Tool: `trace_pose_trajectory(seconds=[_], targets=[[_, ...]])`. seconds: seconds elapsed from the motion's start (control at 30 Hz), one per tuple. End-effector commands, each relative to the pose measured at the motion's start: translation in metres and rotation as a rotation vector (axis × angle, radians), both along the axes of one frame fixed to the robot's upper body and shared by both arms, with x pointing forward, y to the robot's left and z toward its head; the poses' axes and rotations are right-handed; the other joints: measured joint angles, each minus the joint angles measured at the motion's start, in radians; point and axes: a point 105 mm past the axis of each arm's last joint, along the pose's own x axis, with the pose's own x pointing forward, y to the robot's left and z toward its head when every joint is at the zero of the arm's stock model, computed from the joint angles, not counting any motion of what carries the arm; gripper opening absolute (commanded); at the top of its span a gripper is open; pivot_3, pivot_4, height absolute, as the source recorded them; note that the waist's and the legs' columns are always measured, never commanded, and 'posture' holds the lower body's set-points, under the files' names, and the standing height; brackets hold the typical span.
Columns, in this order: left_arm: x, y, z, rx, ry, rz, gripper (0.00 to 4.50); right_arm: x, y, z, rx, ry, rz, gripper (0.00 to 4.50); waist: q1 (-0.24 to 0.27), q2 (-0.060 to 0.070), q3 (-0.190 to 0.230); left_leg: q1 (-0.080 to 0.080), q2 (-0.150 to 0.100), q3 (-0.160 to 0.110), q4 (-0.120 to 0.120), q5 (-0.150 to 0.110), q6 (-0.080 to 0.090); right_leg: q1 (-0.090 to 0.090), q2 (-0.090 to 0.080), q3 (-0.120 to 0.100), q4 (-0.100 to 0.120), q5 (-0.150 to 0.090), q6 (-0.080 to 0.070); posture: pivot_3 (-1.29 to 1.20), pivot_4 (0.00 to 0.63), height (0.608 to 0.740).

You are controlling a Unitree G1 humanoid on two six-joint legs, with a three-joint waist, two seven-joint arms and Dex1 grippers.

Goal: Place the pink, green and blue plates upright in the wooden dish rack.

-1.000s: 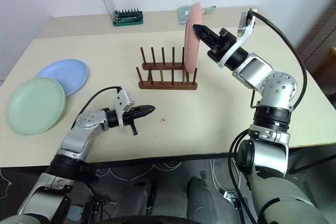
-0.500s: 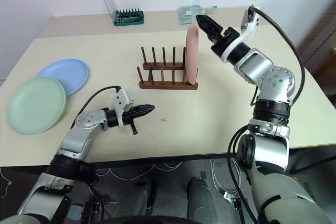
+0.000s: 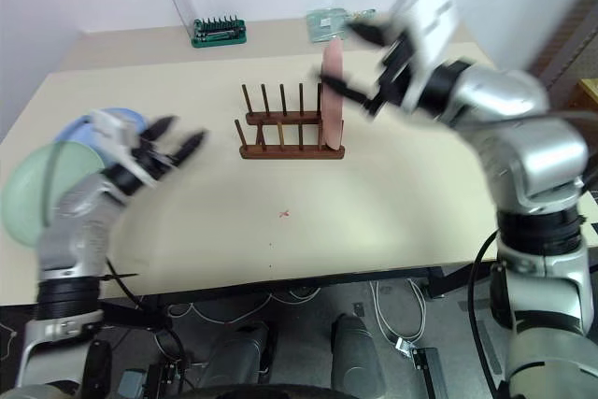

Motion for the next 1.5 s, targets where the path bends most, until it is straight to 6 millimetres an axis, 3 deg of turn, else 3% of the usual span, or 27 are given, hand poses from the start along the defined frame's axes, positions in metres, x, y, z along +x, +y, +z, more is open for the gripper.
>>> trace_pose_trajectory(seconds=[0.03,0.2,0.3,0.53,0.73,0.8,0.9,1.1,1.23,1.37,1.5], targets=[[-0.021,0.088,0.013,-0.079,-0.016,0.422,3.89,0.005,0.016,-0.017,-0.088,-0.064,-0.006,3.95,0.003,-0.001,0.000,0.000,0.000,0.000,0.000,0.000,0.000,0.000,0.000,0.000,0.000,0.000,0.000,0.00,0.150,0.740],[-0.062,0.163,-0.015,-0.143,0.103,0.784,3.89,0.011,0.024,-0.028,-0.071,-0.037,0.017,3.95,0.011,-0.002,0.000,0.000,-0.001,0.000,0.000,0.000,0.000,0.001,-0.001,0.000,-0.001,0.000,0.000,0.00,0.150,0.740],[-0.089,0.185,-0.042,-0.176,0.209,0.905,3.89,0.014,0.025,-0.035,-0.084,-0.027,0.028,3.95,0.014,-0.004,0.000,0.000,-0.002,0.000,0.000,0.000,0.000,0.001,-0.002,0.000,-0.001,0.000,0.000,0.00,0.150,0.740],[-0.118,0.195,-0.082,-0.312,0.338,0.994,3.89,0.018,0.032,-0.039,-0.070,-0.013,0.052,3.95,0.033,-0.009,-0.002,0.000,-0.001,-0.001,0.001,0.000,-0.001,0.002,-0.002,-0.001,-0.002,0.000,-0.001,0.00,0.150,0.740],[-0.110,0.178,-0.114,-0.435,0.498,0.905,3.89,0.019,0.033,-0.040,-0.064,-0.014,0.049,3.95,0.031,-0.009,-0.002,0.000,-0.001,-0.001,0.000,0.000,-0.001,0.001,-0.001,-0.001,-0.001,0.000,-0.001,0.00,0.150,0.740],[-0.104,0.169,-0.114,-0.465,0.494,0.850,3.89,0.019,0.032,-0.040,-0.061,-0.014,0.038,3.95,0.032,-0.008,-0.002,0.000,-0.001,-0.001,0.000,0.000,-0.001,0.001,-0.001,-0.001,-0.001,0.000,-0.001,0.00,0.150,0.740],[-0.098,0.165,-0.115,-0.495,0.483,0.826,3.12,0.019,0.030,-0.042,-0.062,-0.017,0.022,3.95,0.034,-0.008,-0.002,0.000,-0.001,-0.001,0.000,0.000,-0.001,0.001,-0.002,-0.001,-0.001,0.000,-0.001,0.00,0.150,0.740],[-0.085,0.155,-0.117,-0.517,0.472,0.792,0.09,0.017,0.028,-0.043,-0.062,-0.016,0.014,3.95,0.032,-0.009,-0.002,0.000,-0.002,-0.001,0.000,0.000,-0.001,0.001,-0.002,-0.001,-0.001,0.000,-0.001,0.00,0.150,0.740],[-0.075,0.146,-0.097,-0.527,0.358,0.718,0.04,0.015,0.027,-0.044,-0.067,-0.019,0.011,3.95,0.032,-0.008,-0.002,0.000,-0.002,-0.001,0.000,0.000,-0.001,0.002,-0.002,-0.001,-0.002,0.000,-0.001,0.00,0.150,0.740],[-0.066,0.125,-0.055,-0.531,0.161,0.582,0.04,0.013,0.025,-0.043,-0.079,-0.032,0.017,3.95,0.034,-0.010,-0.002,0.000,-0.002,-0.001,0.000,0.000,-0.001,0.002,-0.002,-0.001,-0.002,0.000,-0.001,0.00,0.150,0.740],[-0.051,0.100,-0.021,-0.424,0.086,0.506,0.04,0.010,0.030,-0.039,-0.085,-0.044,0.042,3.95,0.034,-0.011,-0.002,0.000,-0.002,-0.001,0.000,0.000,-0.001,0.002,-0.002,-0.001,-0.002,0.000,-0.001,0.00,0.150,0.740]])
